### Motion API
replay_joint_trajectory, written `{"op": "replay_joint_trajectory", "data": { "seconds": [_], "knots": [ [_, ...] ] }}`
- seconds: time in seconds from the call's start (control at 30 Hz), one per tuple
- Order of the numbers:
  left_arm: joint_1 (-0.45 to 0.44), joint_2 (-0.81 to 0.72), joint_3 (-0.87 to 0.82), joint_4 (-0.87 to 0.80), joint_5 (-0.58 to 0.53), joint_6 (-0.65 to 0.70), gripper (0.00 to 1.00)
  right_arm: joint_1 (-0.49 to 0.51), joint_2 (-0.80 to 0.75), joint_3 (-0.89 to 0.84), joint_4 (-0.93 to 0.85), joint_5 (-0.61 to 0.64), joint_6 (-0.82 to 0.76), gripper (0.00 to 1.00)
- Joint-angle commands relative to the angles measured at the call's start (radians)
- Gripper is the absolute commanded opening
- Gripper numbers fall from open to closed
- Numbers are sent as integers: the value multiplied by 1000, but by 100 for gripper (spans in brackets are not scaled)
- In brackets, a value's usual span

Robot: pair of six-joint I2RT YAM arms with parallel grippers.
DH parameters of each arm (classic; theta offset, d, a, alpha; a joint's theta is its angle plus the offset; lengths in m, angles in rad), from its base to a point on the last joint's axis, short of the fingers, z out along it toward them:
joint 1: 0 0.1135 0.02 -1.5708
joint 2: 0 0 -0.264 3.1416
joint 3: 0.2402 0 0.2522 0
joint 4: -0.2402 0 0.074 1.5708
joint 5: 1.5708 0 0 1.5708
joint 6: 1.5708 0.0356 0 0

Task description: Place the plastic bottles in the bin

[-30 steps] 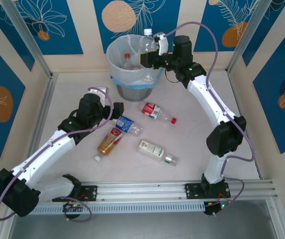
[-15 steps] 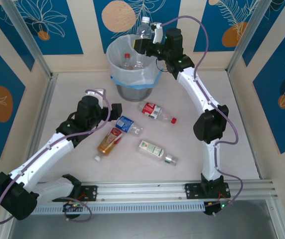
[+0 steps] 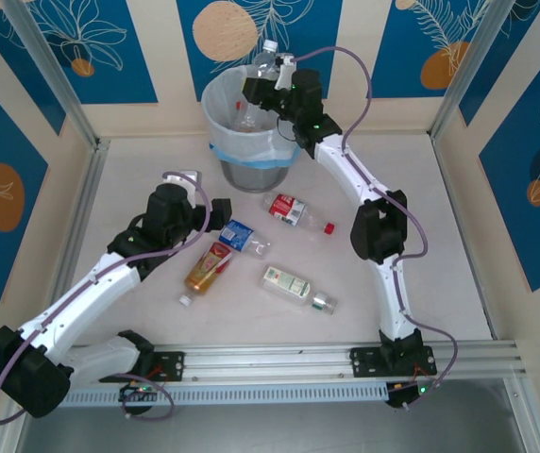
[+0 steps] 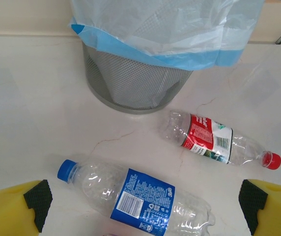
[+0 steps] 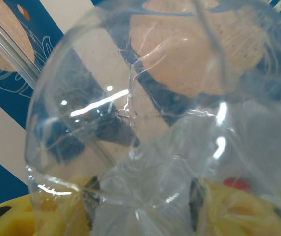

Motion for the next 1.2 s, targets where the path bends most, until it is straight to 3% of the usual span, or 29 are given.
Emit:
{"op": "replay_joint_trajectory", "data": {
  "seconds": [0.0, 0.33, 0.57, 0.8, 1.17],
  "knots": [
    [13, -9, -5, 21, 15, -25, 99, 18, 7, 53, 19, 35, -63, 43],
    [12, -14, -11, 11, -17, -32, 99, 24, 58, 102, -77, -30, -114, 54],
    [13, -5, 11, -54, -51, -26, 99, 34, 75, 182, -175, -26, -162, 71],
    [15, -27, 14, -136, -112, -19, 99, 36, 40, 207, -217, -2, -202, 81],
    [19, -35, 15, -180, -144, -21, 99, 36, 6, 188, -235, 17, -200, 84]
  ]
}}
